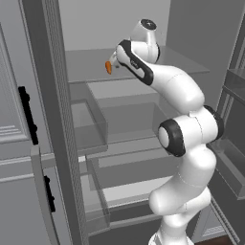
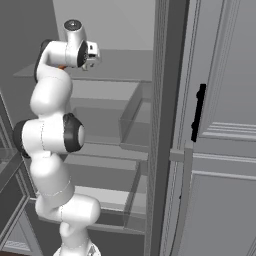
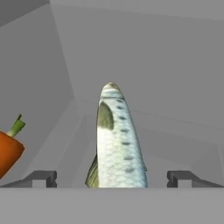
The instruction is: Place one carrot and one fish in each tupperware on the nearby counter, to pack two identical lunches.
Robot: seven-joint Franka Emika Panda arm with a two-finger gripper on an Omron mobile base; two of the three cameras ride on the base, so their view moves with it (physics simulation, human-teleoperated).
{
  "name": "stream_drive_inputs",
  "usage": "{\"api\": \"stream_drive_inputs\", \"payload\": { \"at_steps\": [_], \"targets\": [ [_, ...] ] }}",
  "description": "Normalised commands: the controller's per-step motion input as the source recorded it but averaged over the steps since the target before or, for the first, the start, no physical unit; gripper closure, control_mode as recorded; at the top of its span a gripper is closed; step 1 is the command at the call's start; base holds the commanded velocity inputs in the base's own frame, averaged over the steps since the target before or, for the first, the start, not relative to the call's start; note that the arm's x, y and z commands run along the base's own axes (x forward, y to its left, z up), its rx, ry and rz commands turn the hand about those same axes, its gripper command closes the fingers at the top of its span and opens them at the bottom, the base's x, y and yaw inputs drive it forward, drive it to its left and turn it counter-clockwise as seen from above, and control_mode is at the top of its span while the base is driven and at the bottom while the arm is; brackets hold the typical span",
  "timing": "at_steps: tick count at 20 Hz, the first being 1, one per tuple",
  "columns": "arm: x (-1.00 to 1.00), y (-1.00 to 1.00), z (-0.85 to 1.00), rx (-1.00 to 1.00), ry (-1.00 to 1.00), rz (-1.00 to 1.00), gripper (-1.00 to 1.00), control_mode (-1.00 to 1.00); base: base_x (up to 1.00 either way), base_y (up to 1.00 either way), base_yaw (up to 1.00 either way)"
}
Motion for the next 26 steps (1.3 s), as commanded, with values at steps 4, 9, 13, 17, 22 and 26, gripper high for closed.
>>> {"api": "stream_drive_inputs", "payload": {
  "at_steps": [4,9,13,17,22,26],
  "targets": [
    [-0.09,0.0,-0.27,0.0,-0.01,0.0,-1.0,-1.0,0.0,0.0,0.0],
    [-0.02,0.06,-0.35,0.0,0.0,0.0,-1.0,-1.0,0.0,0.0,0.0],
    [0.0,0.11,-0.17,0.0,0.0,0.0,1.0,-1.0,0.0,0.0,0.0],
    [0.0,0.11,-0.09,0.0,0.02,0.0,1.0,-1.0,0.0,0.0,0.0],
    [0.0,0.0,-0.08,0.0,0.06,0.0,1.0,-1.0,0.0,0.0,0.0],
    [-0.48,-0.14,-0.19,0.0,-0.07,0.0,1.0,-1.0,0.0,0.0,0.0]
  ]
}}
